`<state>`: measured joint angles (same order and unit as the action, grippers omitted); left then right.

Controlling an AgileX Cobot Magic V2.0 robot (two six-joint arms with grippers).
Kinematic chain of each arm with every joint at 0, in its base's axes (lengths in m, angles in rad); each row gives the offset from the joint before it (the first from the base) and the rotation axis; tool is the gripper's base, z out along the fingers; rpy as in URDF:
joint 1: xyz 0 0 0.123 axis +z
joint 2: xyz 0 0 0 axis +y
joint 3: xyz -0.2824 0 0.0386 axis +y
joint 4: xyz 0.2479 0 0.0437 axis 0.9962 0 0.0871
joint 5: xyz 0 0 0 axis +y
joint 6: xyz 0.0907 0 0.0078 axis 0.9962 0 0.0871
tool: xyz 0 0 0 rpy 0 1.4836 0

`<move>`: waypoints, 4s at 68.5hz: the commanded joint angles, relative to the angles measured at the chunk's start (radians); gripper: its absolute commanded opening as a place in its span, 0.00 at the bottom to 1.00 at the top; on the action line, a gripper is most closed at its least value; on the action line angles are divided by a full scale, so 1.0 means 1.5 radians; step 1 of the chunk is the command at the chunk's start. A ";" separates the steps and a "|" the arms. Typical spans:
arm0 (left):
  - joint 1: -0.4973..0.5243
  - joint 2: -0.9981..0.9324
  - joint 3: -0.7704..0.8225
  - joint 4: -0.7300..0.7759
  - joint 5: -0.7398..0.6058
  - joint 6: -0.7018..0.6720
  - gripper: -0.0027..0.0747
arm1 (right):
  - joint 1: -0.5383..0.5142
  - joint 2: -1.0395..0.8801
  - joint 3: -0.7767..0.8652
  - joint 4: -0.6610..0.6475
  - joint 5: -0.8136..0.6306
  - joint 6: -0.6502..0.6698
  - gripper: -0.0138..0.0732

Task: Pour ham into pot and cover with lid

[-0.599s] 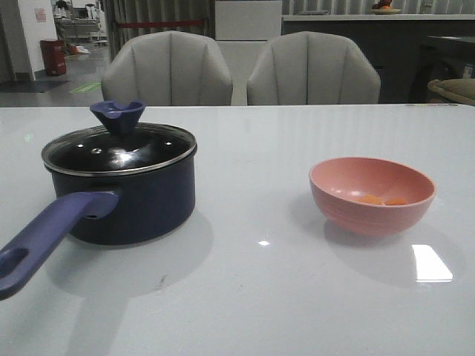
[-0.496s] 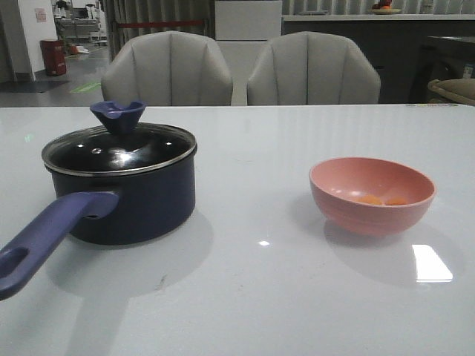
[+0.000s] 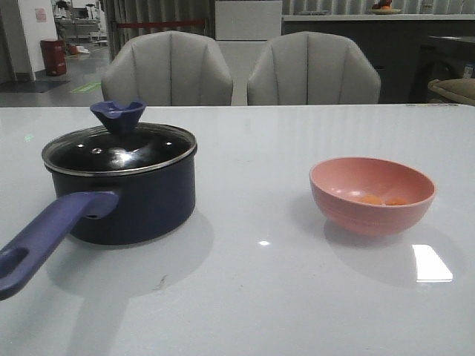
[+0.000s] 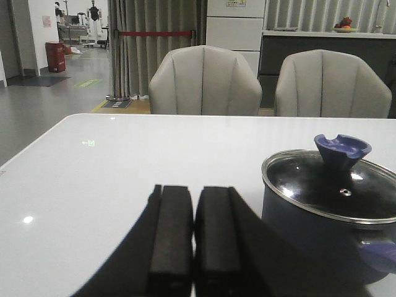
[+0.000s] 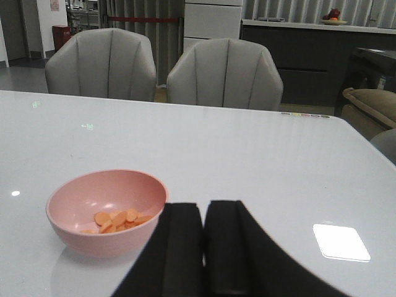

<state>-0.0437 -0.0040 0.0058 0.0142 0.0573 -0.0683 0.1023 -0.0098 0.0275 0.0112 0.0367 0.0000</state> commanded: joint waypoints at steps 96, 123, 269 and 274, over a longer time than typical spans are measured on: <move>0.001 0.178 -0.202 -0.060 0.091 -0.004 0.27 | -0.005 -0.013 -0.004 -0.007 -0.059 0.000 0.33; 0.001 0.230 -0.246 -0.060 0.126 -0.004 0.90 | -0.005 -0.013 -0.004 -0.007 -0.059 0.000 0.33; -0.267 1.261 -1.156 0.033 0.666 -0.141 0.79 | -0.005 -0.014 -0.004 -0.007 -0.059 0.000 0.33; -0.267 1.261 -1.159 0.033 0.663 -0.141 0.76 | -0.005 -0.014 -0.004 -0.007 -0.059 0.000 0.33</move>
<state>-0.4381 1.9412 -1.6961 0.0679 1.0773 -0.2659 0.1023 -0.0098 0.0275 0.0112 0.0367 0.0000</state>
